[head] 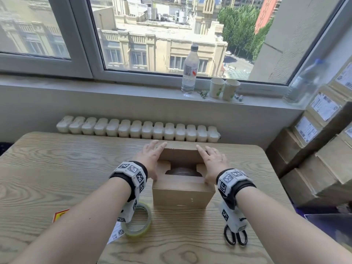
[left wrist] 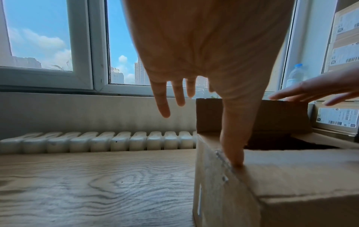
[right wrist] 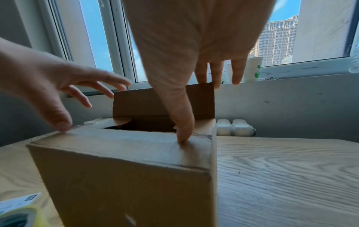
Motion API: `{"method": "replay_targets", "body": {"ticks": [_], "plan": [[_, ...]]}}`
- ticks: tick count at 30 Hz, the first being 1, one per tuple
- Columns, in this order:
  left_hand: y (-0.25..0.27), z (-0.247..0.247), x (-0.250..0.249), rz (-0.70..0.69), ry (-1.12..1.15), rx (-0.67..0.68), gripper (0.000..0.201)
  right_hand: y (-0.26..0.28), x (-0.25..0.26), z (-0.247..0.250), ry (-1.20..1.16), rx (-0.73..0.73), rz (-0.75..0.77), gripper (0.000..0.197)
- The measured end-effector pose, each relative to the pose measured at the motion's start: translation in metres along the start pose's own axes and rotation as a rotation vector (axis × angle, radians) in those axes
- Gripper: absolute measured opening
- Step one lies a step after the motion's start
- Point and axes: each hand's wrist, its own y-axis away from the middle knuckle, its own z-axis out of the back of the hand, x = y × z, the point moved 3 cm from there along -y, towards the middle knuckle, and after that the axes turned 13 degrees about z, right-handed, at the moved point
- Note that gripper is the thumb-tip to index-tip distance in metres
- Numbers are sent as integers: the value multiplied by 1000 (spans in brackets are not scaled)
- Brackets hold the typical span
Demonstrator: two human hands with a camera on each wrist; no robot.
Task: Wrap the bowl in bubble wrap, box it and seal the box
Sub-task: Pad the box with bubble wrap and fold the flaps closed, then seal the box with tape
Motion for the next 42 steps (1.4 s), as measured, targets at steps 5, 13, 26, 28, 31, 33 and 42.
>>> {"method": "replay_targets", "body": {"ticks": [5, 13, 26, 28, 31, 33, 42], "plan": [[-8, -1, -4, 17, 15, 6, 112, -4, 0, 4, 57, 25, 37, 107], [-6, -2, -12, -52, -50, 46, 21, 3, 21, 7, 8, 114, 199, 31], [25, -17, 6, -92, 77, 15, 38, 16, 30, -5, 16, 126, 145, 43], [31, -21, 13, -72, 104, -21, 40, 18, 39, -5, -3, 115, 148, 42], [37, -29, 27, -28, 189, -27, 47, 21, 65, 1, 0, 74, 237, 42], [43, -33, 40, 16, 272, -27, 46, 22, 91, 2, -50, -39, 304, 45], [68, -68, 107, 188, 317, 4, 27, 13, 200, -13, -97, -177, 666, 45]]}}
